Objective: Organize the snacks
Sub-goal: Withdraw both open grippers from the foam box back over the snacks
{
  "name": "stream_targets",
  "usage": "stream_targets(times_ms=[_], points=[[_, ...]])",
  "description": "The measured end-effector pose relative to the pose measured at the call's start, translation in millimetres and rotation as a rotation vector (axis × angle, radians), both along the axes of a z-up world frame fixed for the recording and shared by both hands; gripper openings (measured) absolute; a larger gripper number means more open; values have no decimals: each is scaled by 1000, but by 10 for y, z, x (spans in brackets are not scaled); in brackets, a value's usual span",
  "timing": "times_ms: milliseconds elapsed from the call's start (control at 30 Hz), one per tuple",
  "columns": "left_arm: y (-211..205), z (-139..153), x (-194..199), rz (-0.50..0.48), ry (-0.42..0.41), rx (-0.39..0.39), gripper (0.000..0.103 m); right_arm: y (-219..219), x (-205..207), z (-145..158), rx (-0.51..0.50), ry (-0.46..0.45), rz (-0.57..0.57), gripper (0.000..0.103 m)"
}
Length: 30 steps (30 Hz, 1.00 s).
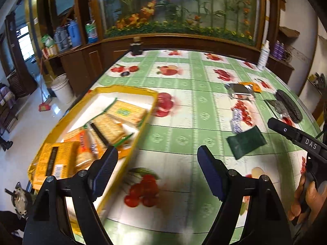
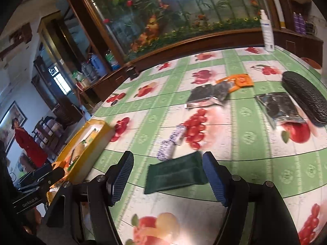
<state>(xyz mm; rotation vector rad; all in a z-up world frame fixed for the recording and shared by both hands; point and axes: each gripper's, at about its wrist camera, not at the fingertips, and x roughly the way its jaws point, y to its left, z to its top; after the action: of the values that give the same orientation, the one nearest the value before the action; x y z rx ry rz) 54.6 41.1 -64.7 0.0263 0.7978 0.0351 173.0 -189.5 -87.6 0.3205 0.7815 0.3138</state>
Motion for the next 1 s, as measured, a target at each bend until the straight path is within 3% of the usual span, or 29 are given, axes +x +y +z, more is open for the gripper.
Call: stream_targets(times_ms=[333, 600, 833, 1000], points=[[-689, -137, 228, -270, 69, -3, 80, -549, -55, -7, -27, -1, -100, 73], [-1041, -312, 447, -394, 140, -6, 80, -924, -49, -31, -46, 6, -169, 73], [-1344, -266, 545, -614, 129, -39, 80, -1113, 290, -85, -83, 39, -195, 73], [-1546, -299, 632, -726, 128, 13, 80, -1135, 484, -113, -99, 54, -194, 73]])
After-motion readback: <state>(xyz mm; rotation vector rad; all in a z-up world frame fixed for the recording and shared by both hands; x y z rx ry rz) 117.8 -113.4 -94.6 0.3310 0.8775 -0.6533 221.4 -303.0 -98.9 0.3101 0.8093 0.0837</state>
